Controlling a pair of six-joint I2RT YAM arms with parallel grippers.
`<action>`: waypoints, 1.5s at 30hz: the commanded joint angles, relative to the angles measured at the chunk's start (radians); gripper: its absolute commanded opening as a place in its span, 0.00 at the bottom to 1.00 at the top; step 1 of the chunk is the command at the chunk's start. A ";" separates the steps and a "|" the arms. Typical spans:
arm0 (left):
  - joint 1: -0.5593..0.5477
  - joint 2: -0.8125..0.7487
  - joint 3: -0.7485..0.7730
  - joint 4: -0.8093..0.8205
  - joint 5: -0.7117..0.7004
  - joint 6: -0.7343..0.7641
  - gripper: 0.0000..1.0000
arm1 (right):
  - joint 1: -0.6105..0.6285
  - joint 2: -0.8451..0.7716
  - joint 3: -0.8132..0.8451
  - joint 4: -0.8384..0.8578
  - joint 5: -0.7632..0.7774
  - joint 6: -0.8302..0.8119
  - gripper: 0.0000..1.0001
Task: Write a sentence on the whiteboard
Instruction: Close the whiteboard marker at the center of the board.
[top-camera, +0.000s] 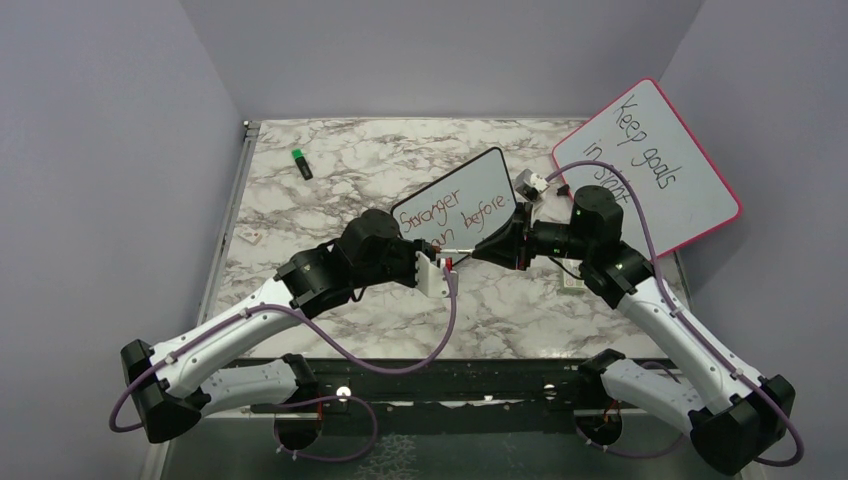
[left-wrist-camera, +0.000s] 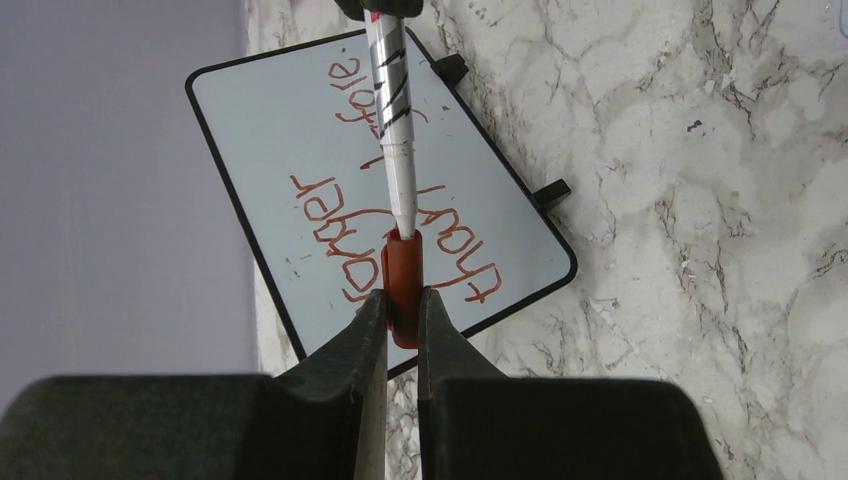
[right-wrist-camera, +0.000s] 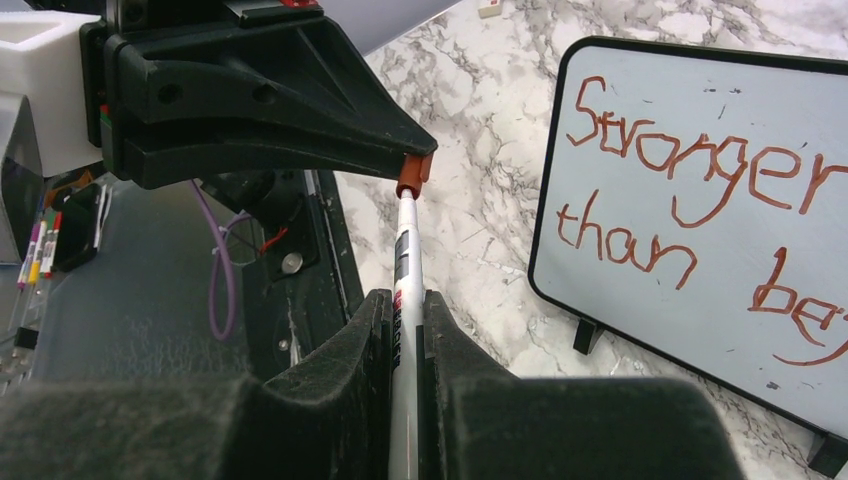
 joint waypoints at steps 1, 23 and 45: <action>-0.009 0.009 0.043 0.034 0.010 -0.031 0.00 | -0.002 0.008 0.015 0.006 -0.041 0.000 0.01; -0.142 0.107 0.163 -0.002 -0.035 -0.036 0.00 | -0.003 0.058 0.039 -0.013 -0.029 0.011 0.01; -0.251 0.117 0.098 0.188 -0.200 -0.084 0.00 | -0.001 0.047 0.026 -0.021 0.144 0.066 0.01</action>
